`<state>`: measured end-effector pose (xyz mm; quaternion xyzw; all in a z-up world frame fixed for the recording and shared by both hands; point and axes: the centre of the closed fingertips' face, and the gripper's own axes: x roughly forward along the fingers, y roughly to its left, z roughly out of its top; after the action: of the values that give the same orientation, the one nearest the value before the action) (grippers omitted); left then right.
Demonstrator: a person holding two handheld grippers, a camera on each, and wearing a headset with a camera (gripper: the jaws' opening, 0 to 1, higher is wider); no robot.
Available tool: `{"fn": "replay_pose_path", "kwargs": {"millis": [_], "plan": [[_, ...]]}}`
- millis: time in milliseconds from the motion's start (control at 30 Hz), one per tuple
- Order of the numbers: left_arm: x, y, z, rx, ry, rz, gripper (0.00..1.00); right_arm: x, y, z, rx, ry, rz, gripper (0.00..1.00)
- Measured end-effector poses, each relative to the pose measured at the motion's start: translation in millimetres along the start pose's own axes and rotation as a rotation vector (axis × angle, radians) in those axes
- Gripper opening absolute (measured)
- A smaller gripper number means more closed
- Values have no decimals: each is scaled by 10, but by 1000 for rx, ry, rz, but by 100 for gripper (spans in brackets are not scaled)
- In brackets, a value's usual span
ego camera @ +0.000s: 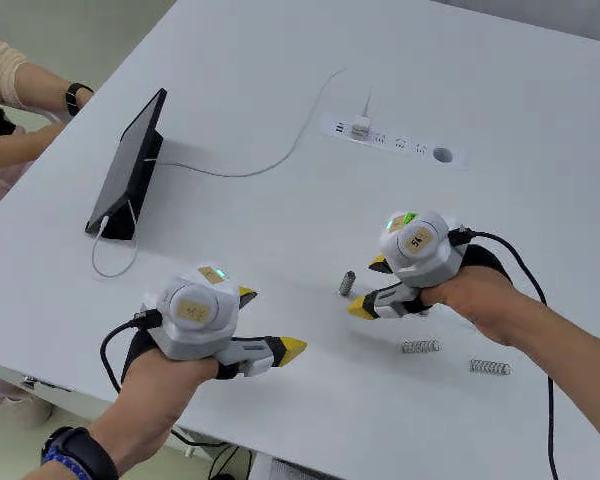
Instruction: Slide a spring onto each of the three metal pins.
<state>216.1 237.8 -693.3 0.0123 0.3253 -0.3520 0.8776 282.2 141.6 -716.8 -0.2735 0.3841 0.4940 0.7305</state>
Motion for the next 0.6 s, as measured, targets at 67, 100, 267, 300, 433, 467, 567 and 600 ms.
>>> {"fn": "replay_pose_path", "kwargs": {"millis": [67, 100, 267, 300, 433, 467, 567, 600], "plan": [[6, -5, 15, 4, 1, -2, 62, -45, -4, 8, 14, -19, -14, 49], [11, -7, 28, 6, 2, -2, 62, -89, 15, 27, 27, -38, -20, 50], [41, -25, 73, 16, 3, -8, 62, -202, 24, 2, 85, -109, -54, 52], [47, -27, 76, 16, 4, -9, 62, -217, 33, -15, 99, -117, -55, 52], [68, -48, 93, 22, 4, -14, 62, -285, 51, -89, 166, -155, -65, 56], [70, -52, 94, 22, 5, -15, 62, -301, 49, -107, 174, -159, -68, 56], [80, -59, 94, 21, 6, -17, 62, -346, 55, -155, 197, -174, -82, 57], [85, -59, 91, 20, 7, -17, 62, -357, 59, -184, 206, -175, -84, 57]]}}
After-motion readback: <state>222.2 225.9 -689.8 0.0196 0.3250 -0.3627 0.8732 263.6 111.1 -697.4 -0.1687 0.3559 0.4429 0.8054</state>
